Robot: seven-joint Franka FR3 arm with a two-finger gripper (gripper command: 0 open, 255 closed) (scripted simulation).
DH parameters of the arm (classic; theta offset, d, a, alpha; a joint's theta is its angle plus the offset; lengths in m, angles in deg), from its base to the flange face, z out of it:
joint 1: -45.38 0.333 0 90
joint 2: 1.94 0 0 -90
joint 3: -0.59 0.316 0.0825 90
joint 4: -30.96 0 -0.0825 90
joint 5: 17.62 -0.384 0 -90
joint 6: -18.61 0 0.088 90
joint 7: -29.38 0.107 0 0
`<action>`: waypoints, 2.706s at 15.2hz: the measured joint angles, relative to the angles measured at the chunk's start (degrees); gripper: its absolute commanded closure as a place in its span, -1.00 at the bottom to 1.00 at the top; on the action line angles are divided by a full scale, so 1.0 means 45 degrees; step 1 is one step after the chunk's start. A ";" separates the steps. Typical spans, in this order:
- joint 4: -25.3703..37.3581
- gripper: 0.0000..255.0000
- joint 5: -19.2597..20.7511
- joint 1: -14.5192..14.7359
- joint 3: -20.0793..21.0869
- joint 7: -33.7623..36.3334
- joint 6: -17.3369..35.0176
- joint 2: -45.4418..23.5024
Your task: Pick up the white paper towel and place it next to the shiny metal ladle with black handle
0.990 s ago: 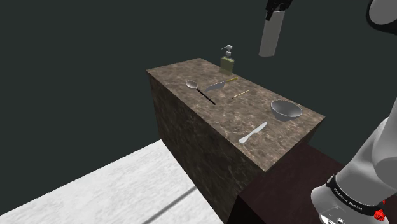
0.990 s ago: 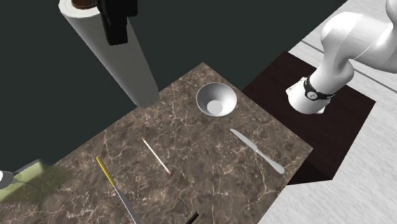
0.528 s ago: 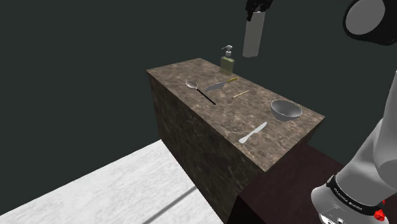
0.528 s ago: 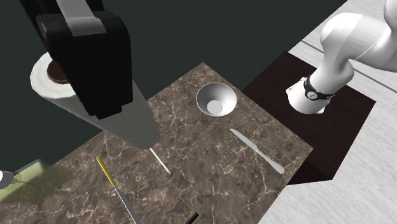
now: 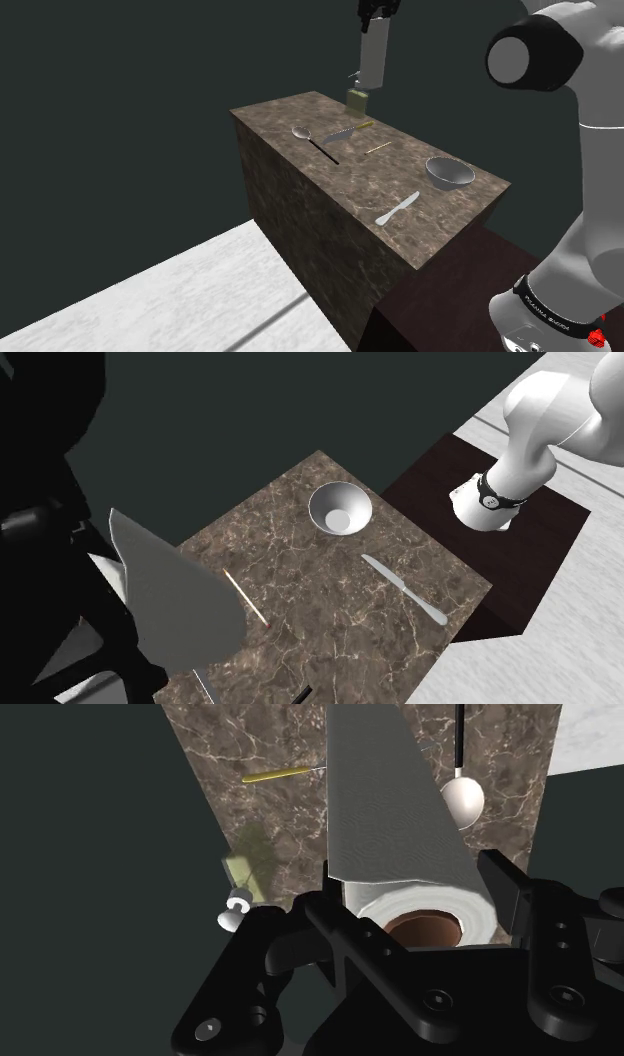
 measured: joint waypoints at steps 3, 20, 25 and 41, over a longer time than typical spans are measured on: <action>-0.1587 1.00 0.0319 0.0571 -0.0117 0.0029 0.0947 0.0614; -0.7000 1.00 0.1165 0.1952 -0.0264 0.0194 0.4828 0.2173; -0.8012 1.00 0.1238 0.2120 -0.0252 0.0234 0.5706 0.2312; -1.0583 1.00 0.1062 0.2308 -0.0108 0.0154 0.8411 0.2132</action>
